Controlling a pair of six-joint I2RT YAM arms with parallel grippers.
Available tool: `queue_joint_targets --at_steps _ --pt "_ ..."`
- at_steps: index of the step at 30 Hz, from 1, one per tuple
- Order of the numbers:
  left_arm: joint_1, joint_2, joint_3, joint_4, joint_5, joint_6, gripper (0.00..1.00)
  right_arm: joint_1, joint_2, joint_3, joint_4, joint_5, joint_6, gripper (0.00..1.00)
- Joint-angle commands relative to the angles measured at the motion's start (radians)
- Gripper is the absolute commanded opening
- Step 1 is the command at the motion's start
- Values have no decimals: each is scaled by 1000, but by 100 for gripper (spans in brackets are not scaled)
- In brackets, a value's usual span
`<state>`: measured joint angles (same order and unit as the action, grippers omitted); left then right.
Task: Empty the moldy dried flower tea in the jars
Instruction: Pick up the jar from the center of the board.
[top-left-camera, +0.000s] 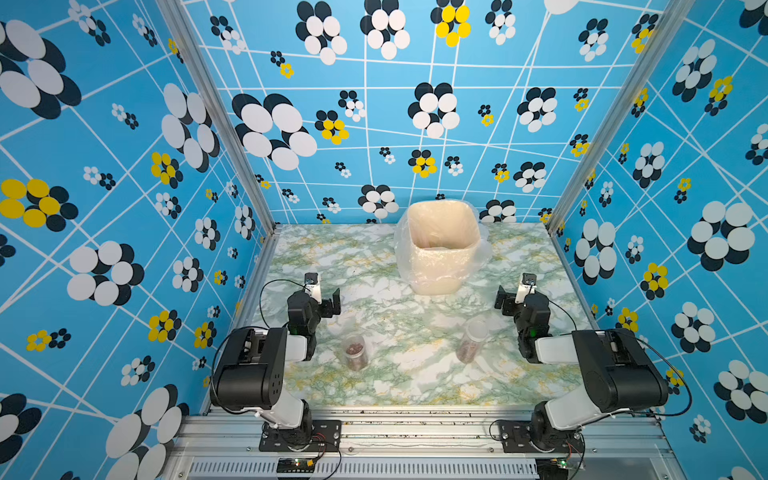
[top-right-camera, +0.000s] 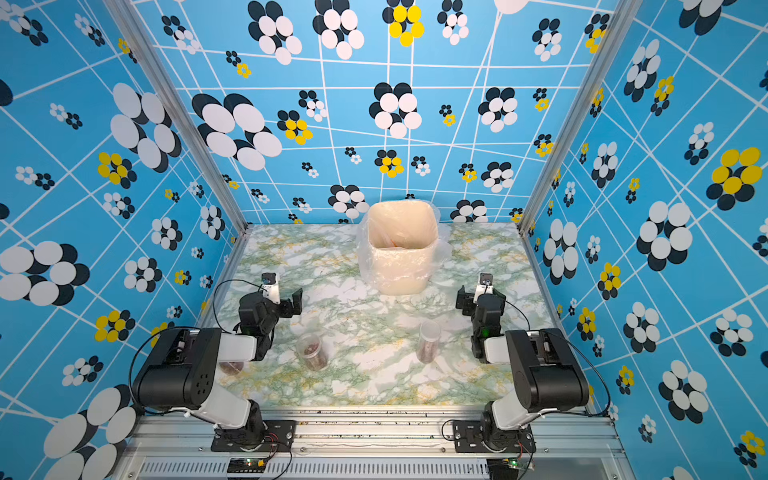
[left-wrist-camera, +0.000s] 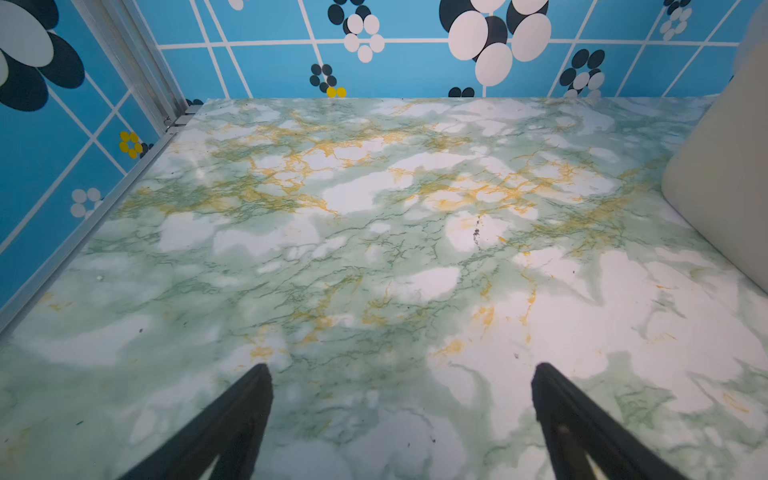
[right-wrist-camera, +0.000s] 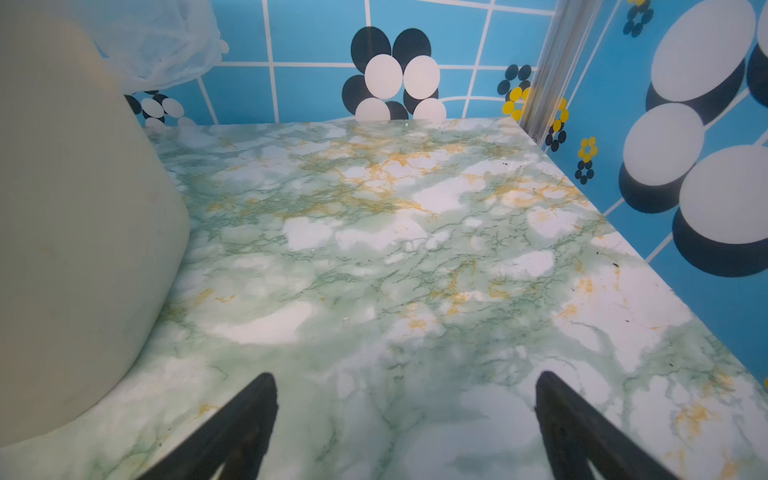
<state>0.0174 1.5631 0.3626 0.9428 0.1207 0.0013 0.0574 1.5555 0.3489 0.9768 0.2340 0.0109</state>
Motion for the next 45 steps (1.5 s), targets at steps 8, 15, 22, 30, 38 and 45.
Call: queue_joint_targets --at_steps 8,15,22,30,38,45 --pt "-10 -7 13 5 11 14 99 -4 7 13 -1 14 5 99" --pt "-10 -8 13 5 11 12 100 -4 6 13 -2 12 7 99" --pt "-8 -6 17 -4 -30 -1 99 -4 8 13 -3 12 7 99" --pt "-7 -6 17 -3 -29 -4 99 -5 7 7 11 22 10 99" --pt "10 -6 7 14 -7 -17 99 -5 10 12 6 79 32 99" --pt "-16 -8 17 -6 -63 -3 99 -5 8 10 6 83 30 99"
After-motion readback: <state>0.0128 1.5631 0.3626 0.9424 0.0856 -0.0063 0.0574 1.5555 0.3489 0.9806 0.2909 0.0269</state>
